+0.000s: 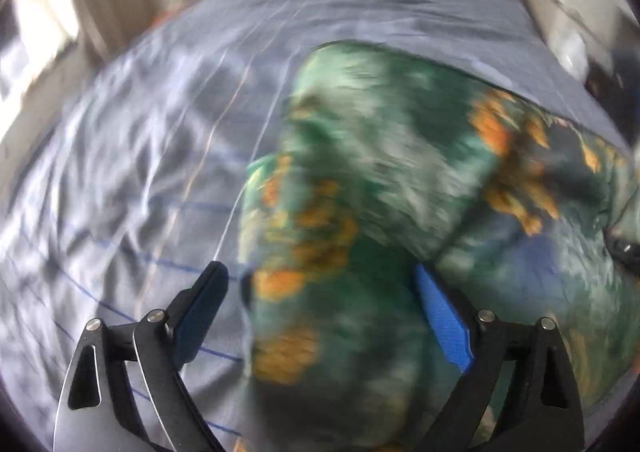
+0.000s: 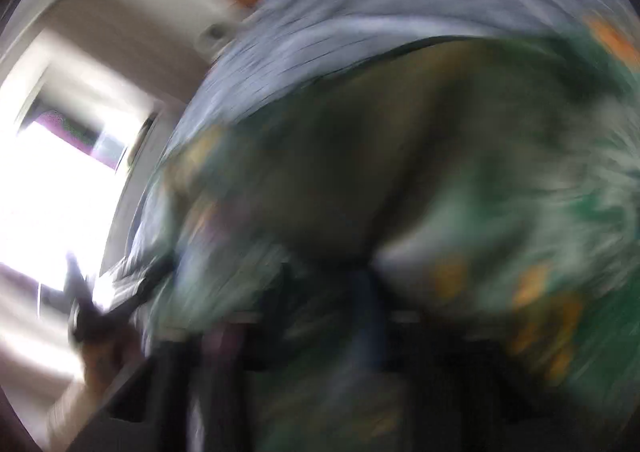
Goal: Fold large clothes
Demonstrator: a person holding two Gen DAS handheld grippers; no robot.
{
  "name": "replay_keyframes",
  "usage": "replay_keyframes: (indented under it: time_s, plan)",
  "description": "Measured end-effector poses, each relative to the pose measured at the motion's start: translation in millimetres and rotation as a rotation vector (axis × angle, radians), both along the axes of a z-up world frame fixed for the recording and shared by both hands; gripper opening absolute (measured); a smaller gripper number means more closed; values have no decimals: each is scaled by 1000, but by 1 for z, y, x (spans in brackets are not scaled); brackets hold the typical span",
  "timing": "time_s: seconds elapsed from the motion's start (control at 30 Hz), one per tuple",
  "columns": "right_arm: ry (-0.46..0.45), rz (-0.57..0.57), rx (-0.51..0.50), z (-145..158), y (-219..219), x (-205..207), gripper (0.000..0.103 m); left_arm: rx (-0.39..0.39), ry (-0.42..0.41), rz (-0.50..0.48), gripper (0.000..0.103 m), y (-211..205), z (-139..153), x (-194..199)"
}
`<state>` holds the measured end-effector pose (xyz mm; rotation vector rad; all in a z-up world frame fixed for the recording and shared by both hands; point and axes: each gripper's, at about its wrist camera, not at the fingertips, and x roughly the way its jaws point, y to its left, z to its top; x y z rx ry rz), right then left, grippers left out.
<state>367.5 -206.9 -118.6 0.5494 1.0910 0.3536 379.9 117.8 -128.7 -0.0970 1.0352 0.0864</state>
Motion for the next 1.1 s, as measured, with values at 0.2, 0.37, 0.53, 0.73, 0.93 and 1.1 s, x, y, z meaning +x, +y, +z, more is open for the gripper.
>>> replay_keyframes:
  time_s: [0.2,0.37,0.53,0.73,0.93,1.1]
  plan:
    - [-39,-181,152,6,-38,-9,9,3,-79,-64,93,-7,40,-26]
    - [-159,-103,58,60,-48,-58,46,-7,-138,-214,99,-39,54,-61]
    - [-187,-47,-102,64,-64,-111,58,95,-62,-165,102,-40,13,-48]
    - [-166,-148,-246,55,-108,-138,42,-33,-66,-49,100,-11,34,-65]
    - [-350,-98,-367,86,-77,-199,65,47,-148,-176,101,-46,53,-141]
    - [-376,-67,-449,51,-32,-245,65,63,-81,-237,101,-88,4,-195]
